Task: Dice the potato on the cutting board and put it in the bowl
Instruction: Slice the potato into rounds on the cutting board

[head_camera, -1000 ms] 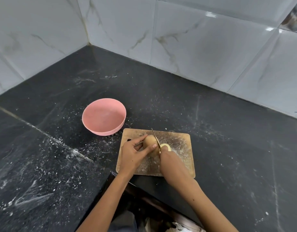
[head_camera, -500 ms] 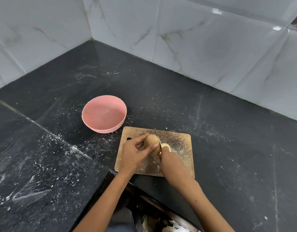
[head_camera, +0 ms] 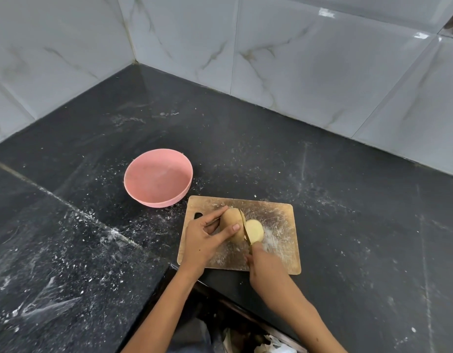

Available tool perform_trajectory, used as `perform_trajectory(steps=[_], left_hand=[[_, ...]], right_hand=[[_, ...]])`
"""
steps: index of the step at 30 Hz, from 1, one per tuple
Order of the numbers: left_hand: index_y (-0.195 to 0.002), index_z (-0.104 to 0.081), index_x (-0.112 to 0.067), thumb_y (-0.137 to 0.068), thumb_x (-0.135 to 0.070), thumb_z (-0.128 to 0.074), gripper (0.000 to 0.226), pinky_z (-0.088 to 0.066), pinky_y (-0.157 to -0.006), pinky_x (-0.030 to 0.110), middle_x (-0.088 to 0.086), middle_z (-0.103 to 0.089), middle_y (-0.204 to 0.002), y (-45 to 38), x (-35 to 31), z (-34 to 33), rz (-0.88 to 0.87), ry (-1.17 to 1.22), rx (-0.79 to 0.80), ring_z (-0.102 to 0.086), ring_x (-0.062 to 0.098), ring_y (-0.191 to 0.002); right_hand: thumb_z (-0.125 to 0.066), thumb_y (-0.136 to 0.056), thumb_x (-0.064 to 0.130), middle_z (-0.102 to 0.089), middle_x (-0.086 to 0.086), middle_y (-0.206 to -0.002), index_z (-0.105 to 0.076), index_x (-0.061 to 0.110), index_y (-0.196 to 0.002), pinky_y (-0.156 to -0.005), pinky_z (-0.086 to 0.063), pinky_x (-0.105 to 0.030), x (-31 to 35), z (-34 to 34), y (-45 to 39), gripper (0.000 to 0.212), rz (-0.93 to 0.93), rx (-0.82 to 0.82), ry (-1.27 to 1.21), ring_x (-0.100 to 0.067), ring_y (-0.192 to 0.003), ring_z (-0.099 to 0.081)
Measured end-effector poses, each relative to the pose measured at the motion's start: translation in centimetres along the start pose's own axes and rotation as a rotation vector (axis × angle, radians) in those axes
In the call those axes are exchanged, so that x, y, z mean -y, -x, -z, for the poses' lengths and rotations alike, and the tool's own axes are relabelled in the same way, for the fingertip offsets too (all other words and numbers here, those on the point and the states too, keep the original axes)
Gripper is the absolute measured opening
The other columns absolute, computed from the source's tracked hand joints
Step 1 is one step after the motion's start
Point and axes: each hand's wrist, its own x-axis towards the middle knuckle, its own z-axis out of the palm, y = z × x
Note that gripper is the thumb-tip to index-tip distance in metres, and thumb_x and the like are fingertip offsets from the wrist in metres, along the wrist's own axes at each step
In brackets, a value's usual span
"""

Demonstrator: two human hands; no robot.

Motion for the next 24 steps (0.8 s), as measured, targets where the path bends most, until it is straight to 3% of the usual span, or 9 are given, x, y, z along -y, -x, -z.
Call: perform_trajectory(steps=[2,5,9,12,16,19,24], left_hand=[[-0.113,-0.067,-0.019,-0.061,-0.018,-0.082,0.054,-0.051,-0.087,0.019,-0.009,-0.071,-0.109,-0.1,0.0,0.0,0.008,0.007,0.005,-0.066,0.010,-0.107],[-0.116,-0.067,-0.014,-0.061,-0.017,-0.081,0.057,-0.053,-0.085,0.020,-0.012,-0.072,-0.106,0.0,0.0,0.1,0.010,0.017,0.001,-0.067,0.011,-0.106],[-0.118,-0.066,-0.009,-0.061,-0.014,-0.080,0.058,-0.053,-0.083,0.019,-0.013,-0.072,-0.103,0.1,0.0,-0.1,0.014,0.033,0.001,-0.067,0.010,-0.105],[-0.119,-0.066,-0.007,-0.061,-0.014,-0.081,0.060,-0.053,-0.084,0.019,-0.015,-0.072,-0.103,0.0,0.1,0.0,0.020,0.041,0.005,-0.066,0.009,-0.106],[-0.122,-0.063,-0.003,-0.062,-0.014,-0.080,0.063,-0.055,-0.085,0.023,-0.016,-0.072,-0.103,0.0,0.1,0.1,0.027,0.052,0.015,-0.066,0.011,-0.106],[-0.121,-0.064,-0.002,-0.063,-0.013,-0.080,0.061,-0.055,-0.083,0.022,-0.013,-0.072,-0.103,0.1,0.0,0.0,0.029,0.048,-0.005,-0.067,0.012,-0.106],[-0.122,-0.064,-0.004,-0.067,-0.010,-0.080,0.057,-0.054,-0.087,0.024,-0.008,-0.071,-0.110,-0.1,0.2,0.0,0.060,0.036,-0.010,-0.066,0.011,-0.107]], right_hand=[[-0.036,-0.102,0.016,-0.065,-0.013,-0.100,-0.040,0.010,-0.106,-0.071,-0.047,-0.035,-0.1,0.0,0.1,0.009,-0.002,0.012,-0.035,-0.026,-0.089,-0.062],[-0.035,-0.102,0.016,-0.063,-0.012,-0.101,-0.035,0.014,-0.096,-0.072,-0.048,-0.034,0.5,1.0,-1.2,0.006,0.026,0.000,-0.051,-0.022,-0.081,-0.058],[-0.035,-0.102,0.018,-0.062,-0.014,-0.104,-0.036,0.014,-0.098,-0.072,-0.045,-0.033,0.5,1.0,-0.9,0.006,0.019,0.025,-0.053,-0.023,-0.084,-0.057],[-0.036,-0.103,0.018,-0.063,-0.015,-0.110,-0.043,0.005,-0.113,-0.066,-0.038,-0.027,0.1,0.5,0.3,0.018,0.003,0.049,-0.025,-0.026,-0.097,-0.061],[-0.034,-0.102,0.018,-0.061,-0.015,-0.106,-0.042,0.007,-0.108,-0.067,-0.041,-0.030,0.6,1.2,-1.1,0.014,0.017,0.022,-0.055,-0.021,-0.081,-0.054],[-0.034,-0.102,0.018,-0.060,-0.013,-0.104,-0.040,0.011,-0.104,-0.069,-0.042,-0.030,0.7,1.1,-1.4,0.009,0.014,0.022,-0.060,-0.019,-0.081,-0.053],[-0.035,-0.103,0.018,-0.063,-0.014,-0.111,-0.043,0.007,-0.110,-0.063,-0.031,-0.021,0.1,0.6,0.2,0.015,0.009,0.053,-0.038,-0.025,-0.099,-0.060]])
